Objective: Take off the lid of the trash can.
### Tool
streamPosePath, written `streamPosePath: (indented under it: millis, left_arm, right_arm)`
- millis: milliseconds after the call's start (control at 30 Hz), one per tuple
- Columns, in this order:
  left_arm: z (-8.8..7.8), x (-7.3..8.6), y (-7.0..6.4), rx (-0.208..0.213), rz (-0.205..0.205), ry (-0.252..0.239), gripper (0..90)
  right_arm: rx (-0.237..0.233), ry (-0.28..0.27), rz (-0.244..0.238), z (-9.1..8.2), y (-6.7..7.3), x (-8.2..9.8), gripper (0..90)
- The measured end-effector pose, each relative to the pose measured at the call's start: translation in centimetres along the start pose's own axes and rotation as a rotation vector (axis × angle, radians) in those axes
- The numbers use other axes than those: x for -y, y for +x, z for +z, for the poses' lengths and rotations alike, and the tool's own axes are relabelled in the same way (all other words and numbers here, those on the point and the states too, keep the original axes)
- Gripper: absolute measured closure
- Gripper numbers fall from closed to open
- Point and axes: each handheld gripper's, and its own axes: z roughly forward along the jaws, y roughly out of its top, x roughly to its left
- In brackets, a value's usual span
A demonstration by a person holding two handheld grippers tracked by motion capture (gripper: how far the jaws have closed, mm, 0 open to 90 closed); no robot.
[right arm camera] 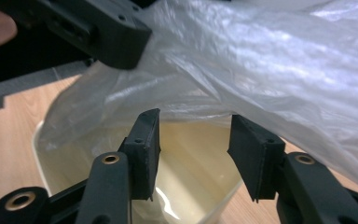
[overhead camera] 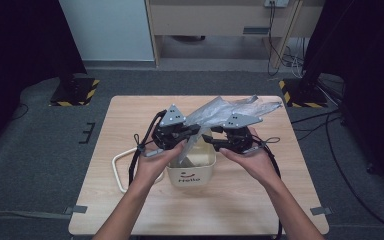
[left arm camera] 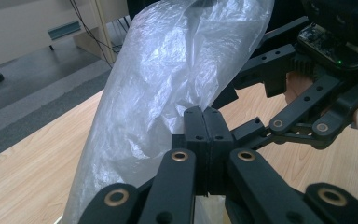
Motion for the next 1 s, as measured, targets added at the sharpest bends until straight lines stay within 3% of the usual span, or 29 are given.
streamPosePath:
  millis: [200,567,800,1000]
  left_arm:
    - [-0.1,-0.1,-0.2,0.01,0.004,-0.009,90.0]
    - [-0.4,0.2,0.0,0.01,-0.006,-0.024,90.0]
    - [-0.7,0.4,1.6,-0.044,-0.029,-0.02,90.0]
    - [-1.2,0.8,3.5,-0.099,-0.083,-0.023,90.0]
  right_arm:
    - [-0.021,-0.002,0.03,0.2,0.0,-0.2,57.0]
    - [-0.019,0.013,0.063,0.7,-0.4,-0.3,88.9]
    - [-0.024,0.033,0.054,0.2,-0.1,-0.1,90.0]
    - [-0.02,0.045,0.048,-0.8,-0.2,0.7,90.0]
